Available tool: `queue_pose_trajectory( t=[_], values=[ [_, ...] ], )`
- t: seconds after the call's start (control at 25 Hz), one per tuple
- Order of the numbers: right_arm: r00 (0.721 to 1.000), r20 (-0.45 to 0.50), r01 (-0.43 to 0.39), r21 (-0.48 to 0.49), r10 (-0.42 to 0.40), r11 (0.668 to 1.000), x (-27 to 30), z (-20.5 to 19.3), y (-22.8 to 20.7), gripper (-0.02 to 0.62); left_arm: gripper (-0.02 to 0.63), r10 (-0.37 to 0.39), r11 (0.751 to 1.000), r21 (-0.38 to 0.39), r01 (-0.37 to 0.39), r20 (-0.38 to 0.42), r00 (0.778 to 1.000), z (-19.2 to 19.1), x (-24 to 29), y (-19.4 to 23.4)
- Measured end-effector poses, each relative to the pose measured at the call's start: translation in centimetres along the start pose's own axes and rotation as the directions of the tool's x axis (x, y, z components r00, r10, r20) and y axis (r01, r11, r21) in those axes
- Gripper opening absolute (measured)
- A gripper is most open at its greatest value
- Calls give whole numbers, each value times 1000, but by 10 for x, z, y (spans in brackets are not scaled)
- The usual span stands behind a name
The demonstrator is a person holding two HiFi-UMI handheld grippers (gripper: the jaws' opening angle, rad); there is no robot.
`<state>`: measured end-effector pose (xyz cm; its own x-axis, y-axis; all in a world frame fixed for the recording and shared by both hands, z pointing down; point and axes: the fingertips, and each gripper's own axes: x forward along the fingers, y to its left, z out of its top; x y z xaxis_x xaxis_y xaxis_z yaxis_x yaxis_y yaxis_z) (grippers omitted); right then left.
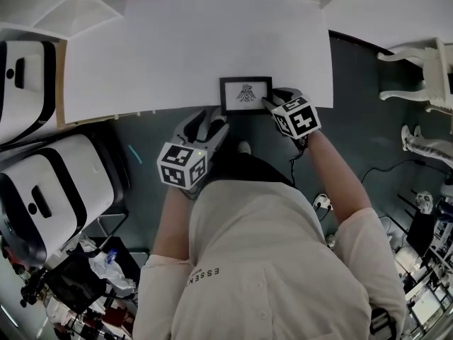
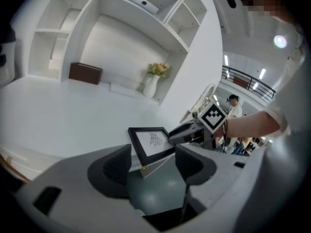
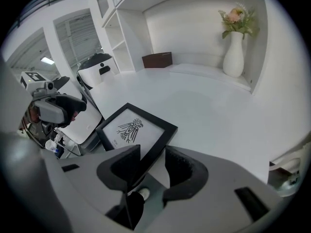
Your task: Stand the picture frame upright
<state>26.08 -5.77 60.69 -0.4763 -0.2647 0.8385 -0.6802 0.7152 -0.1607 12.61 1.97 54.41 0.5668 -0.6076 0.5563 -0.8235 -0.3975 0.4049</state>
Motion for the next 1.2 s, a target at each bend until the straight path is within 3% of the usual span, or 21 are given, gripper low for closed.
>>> queue_pose_trajectory(
  t=[0.2,0.4,0.48,0.68,0.8,0.96,1.08,1.2],
  values=[
    [1000,-9,-24,-41,24,999,-3,-6,-1,172,279,-60,981,-182,65,33,998,-15,13,-5],
    [999,-20,-52,-88,51,995,-5,-8,-1,172,278,-101,946,-311,95,-3,995,-29,31,2],
    [998,-25,-56,-98,54,994,-5,-8,-1,172,278,-139,910,-394,133,13,990,-31,39,5],
    [998,-31,-63,-105,60,992,-5,-8,-3,173,258,-226,768,-593,243,104,969,-27,59,12],
    [998,-25,-66,-101,64,993,-5,-7,-2,172,234,-291,714,-635,295,113,950,-28,69,9],
    [998,-17,-67,-92,66,994,-5,-8,-2,172,192,-345,688,-653,318,92,934,-34,82,3],
    [997,-13,-73,-80,72,994,-5,-9,-1,173,88,-375,653,-676,342,104,921,-34,87,2],
    [996,-7,-84,-58,84,995,-5,-8,-2,172,83,-406,638,-677,368,110,907,-33,87,2]
  ],
)
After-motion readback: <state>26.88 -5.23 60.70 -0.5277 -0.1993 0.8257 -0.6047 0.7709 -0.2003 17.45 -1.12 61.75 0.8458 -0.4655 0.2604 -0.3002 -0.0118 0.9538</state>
